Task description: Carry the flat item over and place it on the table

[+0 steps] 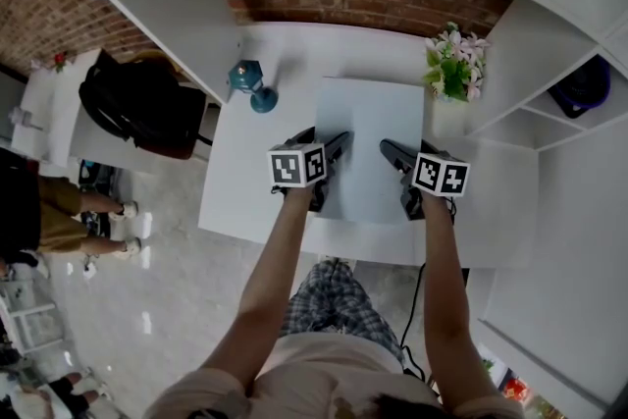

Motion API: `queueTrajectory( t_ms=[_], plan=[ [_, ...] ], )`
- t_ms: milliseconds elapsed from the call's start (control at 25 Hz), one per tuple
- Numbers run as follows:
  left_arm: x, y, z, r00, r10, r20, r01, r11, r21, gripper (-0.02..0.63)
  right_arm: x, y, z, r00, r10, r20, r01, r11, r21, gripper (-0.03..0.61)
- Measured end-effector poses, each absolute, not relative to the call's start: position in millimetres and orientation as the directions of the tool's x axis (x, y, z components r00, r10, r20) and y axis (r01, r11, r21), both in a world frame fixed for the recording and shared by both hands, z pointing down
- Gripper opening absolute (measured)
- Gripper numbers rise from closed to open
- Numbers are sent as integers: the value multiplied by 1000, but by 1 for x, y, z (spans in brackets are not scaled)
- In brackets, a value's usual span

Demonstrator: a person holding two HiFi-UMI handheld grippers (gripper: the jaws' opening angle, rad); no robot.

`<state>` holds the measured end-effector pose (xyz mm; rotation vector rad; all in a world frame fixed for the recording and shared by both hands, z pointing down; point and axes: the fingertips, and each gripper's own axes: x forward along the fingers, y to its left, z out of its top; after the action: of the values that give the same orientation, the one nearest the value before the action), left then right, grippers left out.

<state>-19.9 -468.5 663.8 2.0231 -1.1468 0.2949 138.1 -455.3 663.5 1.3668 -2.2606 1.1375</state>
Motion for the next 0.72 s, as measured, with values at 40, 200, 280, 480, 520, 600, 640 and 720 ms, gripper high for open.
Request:
queueTrajectory(
  t_ms=[40,200,280,480,520,600,640,720],
  plan=[
    [-20,-468,667,565,-622,542,-809,-286,514,356,138,-455,666,-516,-623,588,-843,246,-479,453],
    [-19,-468,679,562,-601,568,-812,-270,518,356,138,-456,676,-500,-598,627,-856,231,-462,453],
    [-19,-468,685,562,-586,584,-813,-261,520,356,139,-455,680,-494,-580,648,-861,218,-460,453],
    [-19,-467,700,555,-553,622,-820,-235,523,356,139,-455,695,-482,-543,687,-868,191,-458,454],
    [-19,-467,701,554,-550,624,-820,-233,523,356,138,-454,696,-481,-540,691,-869,189,-457,454],
    [-19,-468,701,554,-549,626,-820,-232,523,356,138,-455,695,-478,-538,694,-871,187,-455,454],
    [-19,-468,701,553,-548,627,-821,-231,522,356,138,-455,695,-478,-537,695,-871,188,-454,454],
    [-19,-468,701,553,-548,628,-821,-230,522,356,139,-455,695,-479,-538,694,-871,189,-454,454]
  ],
)
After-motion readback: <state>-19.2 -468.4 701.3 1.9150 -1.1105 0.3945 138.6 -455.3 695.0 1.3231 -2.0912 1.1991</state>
